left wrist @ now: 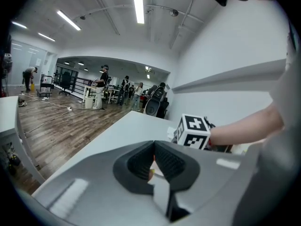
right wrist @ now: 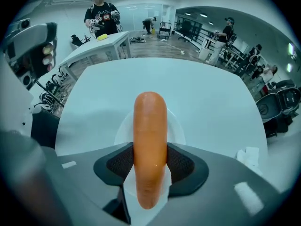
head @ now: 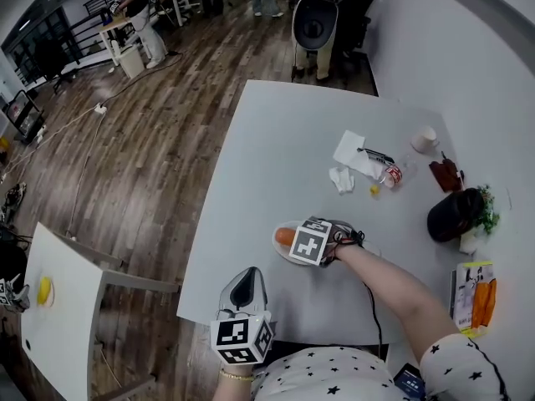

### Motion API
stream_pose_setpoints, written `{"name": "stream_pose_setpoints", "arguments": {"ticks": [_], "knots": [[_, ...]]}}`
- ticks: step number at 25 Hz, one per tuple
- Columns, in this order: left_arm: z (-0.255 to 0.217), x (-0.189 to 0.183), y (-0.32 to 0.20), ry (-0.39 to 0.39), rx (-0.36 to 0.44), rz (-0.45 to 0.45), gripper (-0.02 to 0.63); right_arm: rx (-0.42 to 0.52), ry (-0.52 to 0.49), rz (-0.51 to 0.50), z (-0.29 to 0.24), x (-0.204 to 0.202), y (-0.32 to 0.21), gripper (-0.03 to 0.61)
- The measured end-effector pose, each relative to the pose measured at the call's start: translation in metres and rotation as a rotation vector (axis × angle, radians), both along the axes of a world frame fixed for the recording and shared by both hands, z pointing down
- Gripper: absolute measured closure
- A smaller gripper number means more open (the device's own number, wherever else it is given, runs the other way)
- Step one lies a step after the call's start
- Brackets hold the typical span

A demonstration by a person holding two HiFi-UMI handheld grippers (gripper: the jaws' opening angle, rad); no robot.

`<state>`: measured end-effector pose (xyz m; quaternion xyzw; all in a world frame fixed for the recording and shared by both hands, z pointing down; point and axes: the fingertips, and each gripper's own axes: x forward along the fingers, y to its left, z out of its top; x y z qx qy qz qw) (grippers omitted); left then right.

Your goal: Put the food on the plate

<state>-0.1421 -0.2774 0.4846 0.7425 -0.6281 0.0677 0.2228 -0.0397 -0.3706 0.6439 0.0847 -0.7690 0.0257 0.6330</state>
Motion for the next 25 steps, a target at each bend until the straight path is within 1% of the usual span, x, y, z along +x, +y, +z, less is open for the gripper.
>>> {"name": "stream_pose_setpoints", "arguments": {"ticks": [4,9,11,13,14,15,18,20,21,23,25], "knots": [[0.005,-0.002,-0.002,0.001,-0.016,-0.002,0.606,-0.036,0.026,-0.003,0.014,-0.006,-0.001,0.364],[0.007,-0.005,-0.006,0.006,-0.024,-0.009,0.606,-0.034,0.026,-0.015,0.015,-0.007,0.0,0.361],[0.007,-0.004,-0.008,0.007,-0.027,-0.007,0.606,-0.025,0.009,-0.02,0.014,-0.008,0.0,0.359],[0.006,-0.002,-0.009,0.003,-0.025,-0.003,0.606,0.008,-0.028,-0.026,0.012,-0.008,-0.003,0.353],[0.005,-0.002,-0.009,0.001,-0.023,-0.002,0.606,0.032,-0.059,-0.023,0.009,-0.009,-0.004,0.323],[0.003,-0.001,-0.009,0.0,-0.02,-0.002,0.606,0.054,-0.1,-0.012,0.004,-0.01,-0.005,0.284],[-0.002,-0.001,-0.008,-0.001,-0.01,-0.001,0.606,0.104,-0.262,0.046,-0.023,-0.016,0.0,0.284],[-0.006,0.001,-0.005,-0.005,-0.003,0.002,0.606,0.137,-0.387,0.095,-0.049,-0.019,0.012,0.287],[-0.008,0.001,-0.004,-0.007,0.002,0.002,0.606,0.153,-0.462,0.13,-0.064,-0.02,0.018,0.296],[-0.012,0.003,-0.002,-0.011,0.012,-0.005,0.606,0.169,-0.633,0.229,-0.097,-0.02,0.031,0.339],[-0.016,0.005,-0.001,-0.006,0.024,-0.013,0.606,0.153,-0.817,0.344,-0.131,-0.018,0.045,0.376]]}}
